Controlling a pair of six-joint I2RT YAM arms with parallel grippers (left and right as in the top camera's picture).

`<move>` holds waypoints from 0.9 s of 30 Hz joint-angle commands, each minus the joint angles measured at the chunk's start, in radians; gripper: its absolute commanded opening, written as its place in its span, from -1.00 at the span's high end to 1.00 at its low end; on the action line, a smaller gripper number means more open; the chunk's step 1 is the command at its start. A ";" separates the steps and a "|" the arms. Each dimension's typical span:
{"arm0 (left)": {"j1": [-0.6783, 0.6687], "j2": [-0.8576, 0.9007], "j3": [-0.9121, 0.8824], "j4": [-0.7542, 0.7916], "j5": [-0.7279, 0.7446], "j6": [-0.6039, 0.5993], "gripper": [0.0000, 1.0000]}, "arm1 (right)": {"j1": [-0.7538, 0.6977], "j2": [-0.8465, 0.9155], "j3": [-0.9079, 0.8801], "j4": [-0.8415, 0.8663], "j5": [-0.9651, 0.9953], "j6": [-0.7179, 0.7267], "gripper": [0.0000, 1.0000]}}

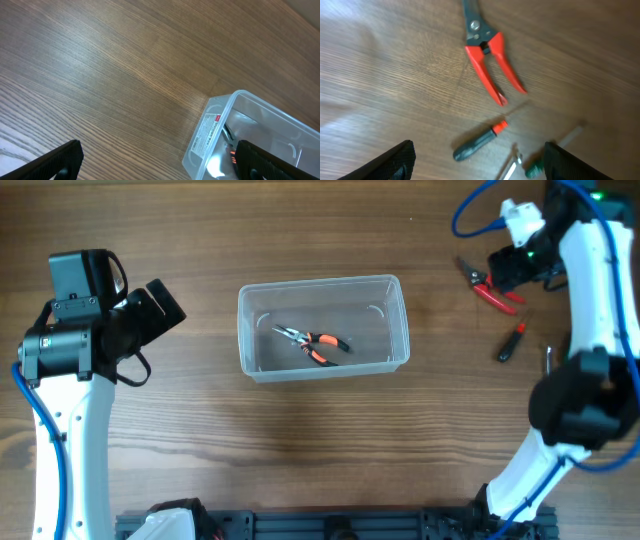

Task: Pack container
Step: 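Lower the right gripper onto the red pruning shears and grasp them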

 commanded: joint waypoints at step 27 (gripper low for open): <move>0.005 0.005 0.008 0.000 0.016 -0.009 -1.00 | -0.008 0.262 -0.016 0.108 -0.120 -0.190 -0.63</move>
